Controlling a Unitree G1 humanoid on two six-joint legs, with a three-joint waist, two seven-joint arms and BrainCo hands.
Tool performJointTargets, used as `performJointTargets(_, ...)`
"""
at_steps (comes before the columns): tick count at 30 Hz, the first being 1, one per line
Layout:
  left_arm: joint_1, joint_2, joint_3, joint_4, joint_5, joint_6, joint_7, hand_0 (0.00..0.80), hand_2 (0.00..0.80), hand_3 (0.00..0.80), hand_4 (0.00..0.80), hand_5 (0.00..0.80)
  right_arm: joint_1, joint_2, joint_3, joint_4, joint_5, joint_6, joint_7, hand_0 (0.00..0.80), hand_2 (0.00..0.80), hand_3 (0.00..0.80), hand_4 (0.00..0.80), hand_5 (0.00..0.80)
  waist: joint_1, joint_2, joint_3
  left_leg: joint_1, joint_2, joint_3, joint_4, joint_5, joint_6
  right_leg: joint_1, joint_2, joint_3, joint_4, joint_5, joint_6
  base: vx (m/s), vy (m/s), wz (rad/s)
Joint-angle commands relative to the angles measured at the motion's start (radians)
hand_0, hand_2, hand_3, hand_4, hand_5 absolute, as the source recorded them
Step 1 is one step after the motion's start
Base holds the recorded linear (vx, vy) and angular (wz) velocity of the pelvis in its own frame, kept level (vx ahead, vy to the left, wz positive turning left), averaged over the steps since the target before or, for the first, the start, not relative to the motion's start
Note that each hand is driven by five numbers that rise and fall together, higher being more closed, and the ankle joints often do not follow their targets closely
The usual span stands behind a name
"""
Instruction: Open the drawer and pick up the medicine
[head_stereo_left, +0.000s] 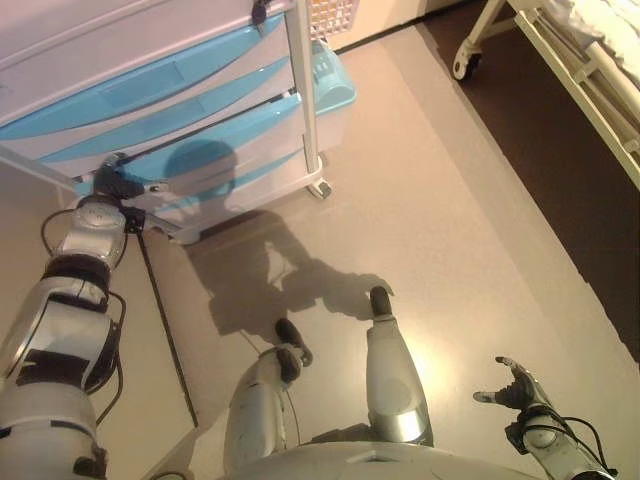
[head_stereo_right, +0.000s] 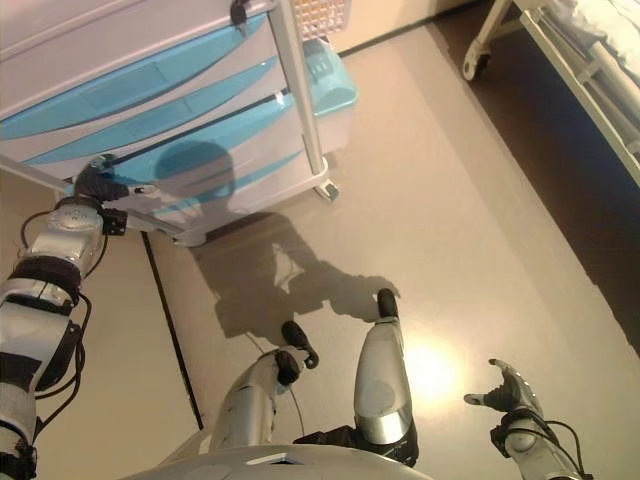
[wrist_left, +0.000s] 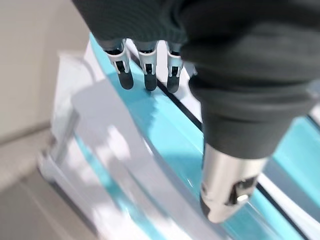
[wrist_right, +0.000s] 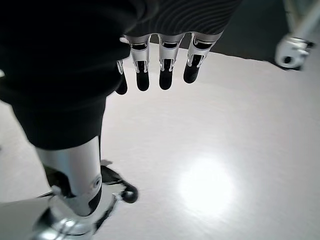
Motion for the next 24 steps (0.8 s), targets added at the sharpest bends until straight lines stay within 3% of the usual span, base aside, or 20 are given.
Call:
performJointTargets(1, 0.203, -0.093, 0.036, -0.125, -0.023, -0.027, -0.124, 0.0, 0.0, 0.0, 0.0, 0.0, 0.087, 0.009, -0.022, -0.068, 0.02, -0.048, 0.006, 0.0, 0.0, 0.0, 0.0, 0.0, 0.041, 0.001, -0.041, 0.15, -0.043, -0.044, -0.142, -0.086, -0.027, -0.017, -0.018, -0.008, 0.087, 0.068, -0.004, 0.022, -0.086, 0.13)
performJointTargets(5, 0.517, -0.2, 0.057, -0.343, -0.008, -0.014, -0.159, 0.0, 0.0, 0.0, 0.0, 0.0, 0.15, 0.06, -0.081, -0.112, 0.084, -0.099, 0.081, 0.0, 0.0, 0.0, 0.0, 0.0, 0.11, 0.009, -0.084, 0.195, -0.055, -0.069, -0.205, -0.046, -0.02, 0.057, -0.022, -0.066, 0.044, 0.073, -0.007, -0.001, -0.13, 0.13)
performJointTargets(9, 0.734, -0.264, 0.099, -0.386, -0.013, -0.007, -0.211, 0.0, 0.0, 0.0, 0.0, 0.0, 0.176, 0.109, -0.106, -0.129, 0.176, -0.082, 0.215, 0.0, 0.0, 0.0, 0.0, 0.0, 0.164, 0.017, -0.131, 0.251, -0.066, -0.099, -0.262, -0.032, -0.02, 0.118, -0.02, -0.12, 0.027, 0.055, -0.004, 0.043, -0.096, 0.18)
performJointTargets(14, 0.862, -0.354, 0.15, -0.236, -0.076, 0.001, -0.29, 0.0, 0.0, 0.0, 0.0, 0.0, 0.131, 0.204, -0.075, -0.006, 0.336, -0.07, 0.387, 0.0, 0.0, 0.0, 0.0, 0.0, 0.219, 0.01, -0.199, 0.301, -0.065, -0.122, -0.319, -0.005, -0.022, 0.179, -0.006, -0.18, 0.017, 0.026, -0.006, 0.026, -0.099, 0.11)
performJointTargets(19, 0.857, -0.432, 0.166, -0.029, -0.185, -0.013, -0.409, 0.0, 0.0, 0.0, 0.0, 0.0, 0.05, 0.293, -0.043, 0.184, 0.52, -0.101, 0.568, 0.0, 0.0, 0.0, 0.0, 0.0, 0.254, 0.013, -0.256, 0.339, -0.054, -0.152, -0.379, 0.027, -0.035, 0.244, 0.026, -0.235, -0.022, -0.021, -0.017, -0.016, -0.097, 0.13)
performJointTargets(24, 0.82, -0.494, 0.151, 0.102, -0.243, -0.025, -0.485, 0.0, 0.0, 0.0, 0.0, 0.0, -0.027, 0.356, -0.025, 0.31, 0.651, -0.139, 0.646, 0.0, 0.0, 0.0, 0.0, 0.0, 0.287, 0.016, -0.293, 0.352, -0.036, -0.166, -0.416, 0.054, -0.055, 0.292, 0.04, -0.3, -0.073, -0.048, -0.025, -0.084, -0.128, 0.16)
